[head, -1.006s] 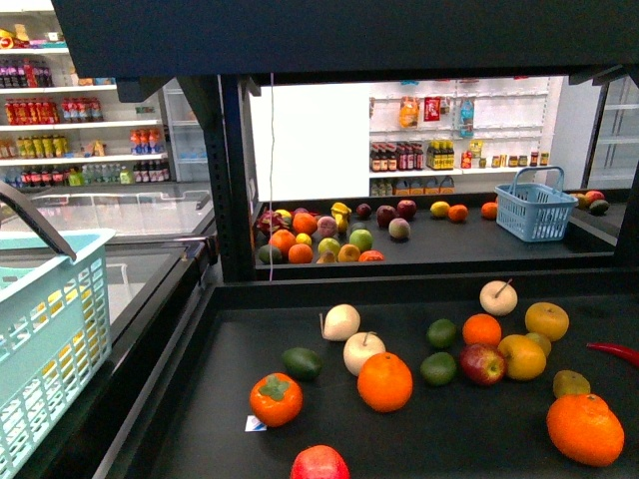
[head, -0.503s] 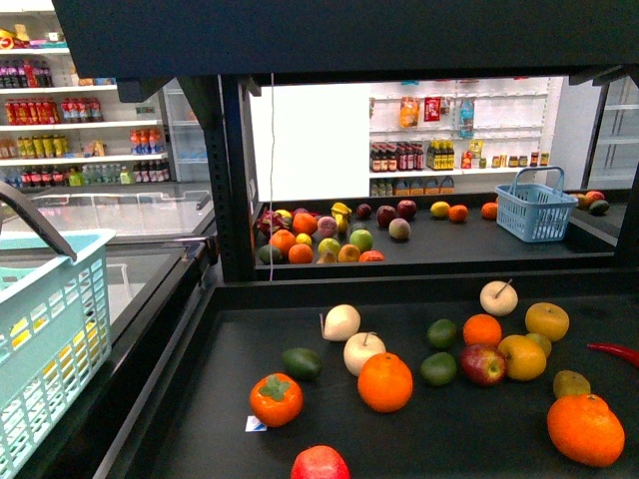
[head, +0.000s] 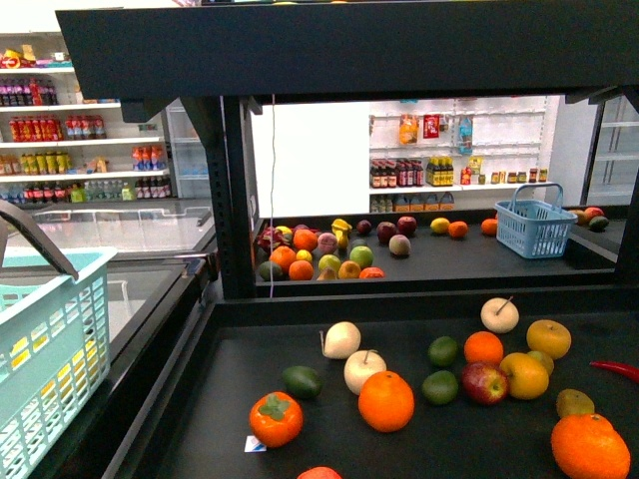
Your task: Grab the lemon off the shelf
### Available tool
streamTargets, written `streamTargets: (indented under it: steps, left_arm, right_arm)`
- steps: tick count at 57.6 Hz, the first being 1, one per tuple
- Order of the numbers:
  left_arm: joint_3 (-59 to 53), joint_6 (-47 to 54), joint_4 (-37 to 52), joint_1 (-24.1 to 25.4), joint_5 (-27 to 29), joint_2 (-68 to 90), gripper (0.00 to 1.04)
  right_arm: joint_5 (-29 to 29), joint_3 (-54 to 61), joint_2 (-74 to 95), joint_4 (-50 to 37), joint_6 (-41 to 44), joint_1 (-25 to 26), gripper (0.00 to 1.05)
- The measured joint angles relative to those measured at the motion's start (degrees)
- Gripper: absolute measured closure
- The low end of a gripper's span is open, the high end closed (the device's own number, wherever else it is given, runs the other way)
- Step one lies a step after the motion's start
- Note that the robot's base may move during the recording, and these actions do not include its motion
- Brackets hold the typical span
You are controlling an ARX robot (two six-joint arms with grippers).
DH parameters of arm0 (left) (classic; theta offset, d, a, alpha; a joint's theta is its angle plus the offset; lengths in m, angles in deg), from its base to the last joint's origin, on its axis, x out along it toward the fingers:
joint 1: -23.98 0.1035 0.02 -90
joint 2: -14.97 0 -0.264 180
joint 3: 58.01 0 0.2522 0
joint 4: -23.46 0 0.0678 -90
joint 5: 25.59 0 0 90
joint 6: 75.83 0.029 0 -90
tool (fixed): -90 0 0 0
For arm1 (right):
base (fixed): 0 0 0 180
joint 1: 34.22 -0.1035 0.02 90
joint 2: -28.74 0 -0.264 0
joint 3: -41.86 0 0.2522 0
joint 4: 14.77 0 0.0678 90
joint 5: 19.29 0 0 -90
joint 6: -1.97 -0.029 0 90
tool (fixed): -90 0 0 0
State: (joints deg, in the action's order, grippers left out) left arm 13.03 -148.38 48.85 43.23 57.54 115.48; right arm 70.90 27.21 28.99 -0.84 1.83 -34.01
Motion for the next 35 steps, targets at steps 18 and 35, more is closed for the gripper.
streamTargets:
  steps: [18, 35]
  left_arm:
    - [-10.12, 34.67, -30.25, -5.38, 3.45, -25.94, 0.08]
    - [-34.64, 65.22, -24.76, -18.71, 5.81, -62.23, 0.4]
  right_arm:
    - [0.0, 0.0, 0.0, 0.0, 0.0, 0.0, 0.07]
    - [0.0, 0.0, 0.0, 0.0, 0.0, 0.0, 0.07]
